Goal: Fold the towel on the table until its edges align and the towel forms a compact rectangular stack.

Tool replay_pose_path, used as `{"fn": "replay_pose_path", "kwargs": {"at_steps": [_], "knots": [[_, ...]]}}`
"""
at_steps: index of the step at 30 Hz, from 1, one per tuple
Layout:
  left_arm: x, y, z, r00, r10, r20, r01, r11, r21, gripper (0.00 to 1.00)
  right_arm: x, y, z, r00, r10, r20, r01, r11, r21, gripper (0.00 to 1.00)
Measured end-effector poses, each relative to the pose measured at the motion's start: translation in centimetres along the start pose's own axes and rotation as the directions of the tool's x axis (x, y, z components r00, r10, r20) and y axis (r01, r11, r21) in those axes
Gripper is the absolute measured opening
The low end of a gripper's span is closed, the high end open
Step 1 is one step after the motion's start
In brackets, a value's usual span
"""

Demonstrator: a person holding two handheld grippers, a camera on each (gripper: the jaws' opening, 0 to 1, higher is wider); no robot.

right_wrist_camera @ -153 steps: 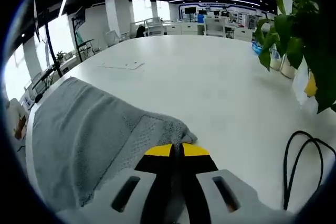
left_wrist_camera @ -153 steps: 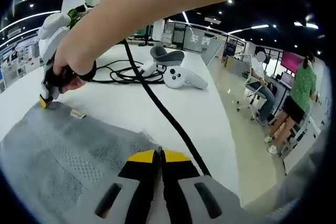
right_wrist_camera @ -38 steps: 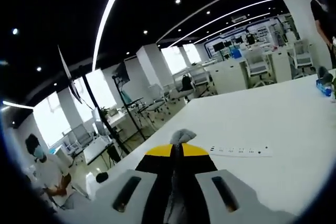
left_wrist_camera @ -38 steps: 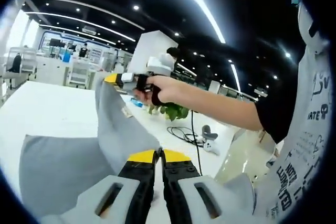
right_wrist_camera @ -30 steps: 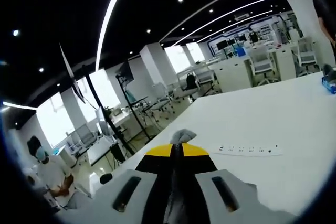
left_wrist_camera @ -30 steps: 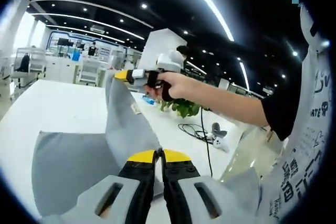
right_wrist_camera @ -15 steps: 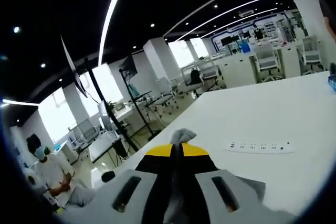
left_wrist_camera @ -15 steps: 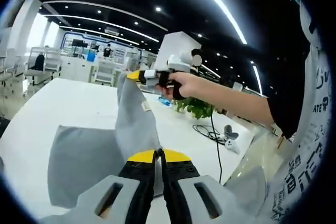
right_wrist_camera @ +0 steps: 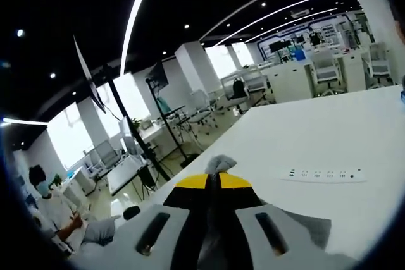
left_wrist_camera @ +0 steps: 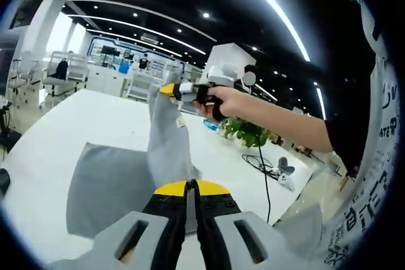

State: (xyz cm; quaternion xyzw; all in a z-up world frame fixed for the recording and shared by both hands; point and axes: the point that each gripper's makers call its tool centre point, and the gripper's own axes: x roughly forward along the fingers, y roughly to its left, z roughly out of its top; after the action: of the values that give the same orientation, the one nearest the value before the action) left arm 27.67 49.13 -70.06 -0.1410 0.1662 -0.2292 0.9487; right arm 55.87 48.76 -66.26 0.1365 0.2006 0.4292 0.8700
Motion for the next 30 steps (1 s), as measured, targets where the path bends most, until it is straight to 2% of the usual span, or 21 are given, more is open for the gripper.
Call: {"fn": "replay_pose_path", "kwargs": {"at_steps": [9, 16, 18, 19, 29, 30], "knots": [[-0.8, 1.6, 0.2, 0.998, 0.051, 0.022, -0.051, 0.999, 0.011, 0.04, 2.1, 1.0, -0.9, 1.0, 0.012, -0.01, -0.012, 1.0, -0.02, 0.02], [-0.8, 4.1, -2.0, 0.993, 0.115, -0.005, -0.115, 0.993, -0.009, 0.04, 4.3, 0.6, -3.1, 0.999, -0.004, -0.052, 0.003, 0.999, -0.036, 0.02], [-1.0, 4.7, -2.5, 0.992, 0.126, -0.013, -0.127, 0.992, -0.023, 0.04, 4.8, 0.0, -3.9, 0.996, -0.038, -0.075, 0.031, 0.995, -0.098, 0.02], [-1.0, 5.0, -2.9, 0.991, 0.134, -0.013, -0.134, 0.991, -0.021, 0.04, 5.2, 0.1, -4.3, 0.996, -0.039, -0.078, 0.031, 0.994, -0.104, 0.02], [-1.0, 8.3, -5.9, 0.981, 0.191, -0.03, -0.192, 0.979, -0.06, 0.04, 8.7, -0.4, -7.4, 0.991, -0.081, -0.108, 0.068, 0.99, -0.12, 0.02], [-0.9, 8.9, -6.1, 0.979, 0.201, -0.03, -0.203, 0.978, -0.054, 0.04, 9.0, -0.9, -7.4, 0.988, -0.118, -0.1, 0.099, 0.978, -0.183, 0.02]]}}
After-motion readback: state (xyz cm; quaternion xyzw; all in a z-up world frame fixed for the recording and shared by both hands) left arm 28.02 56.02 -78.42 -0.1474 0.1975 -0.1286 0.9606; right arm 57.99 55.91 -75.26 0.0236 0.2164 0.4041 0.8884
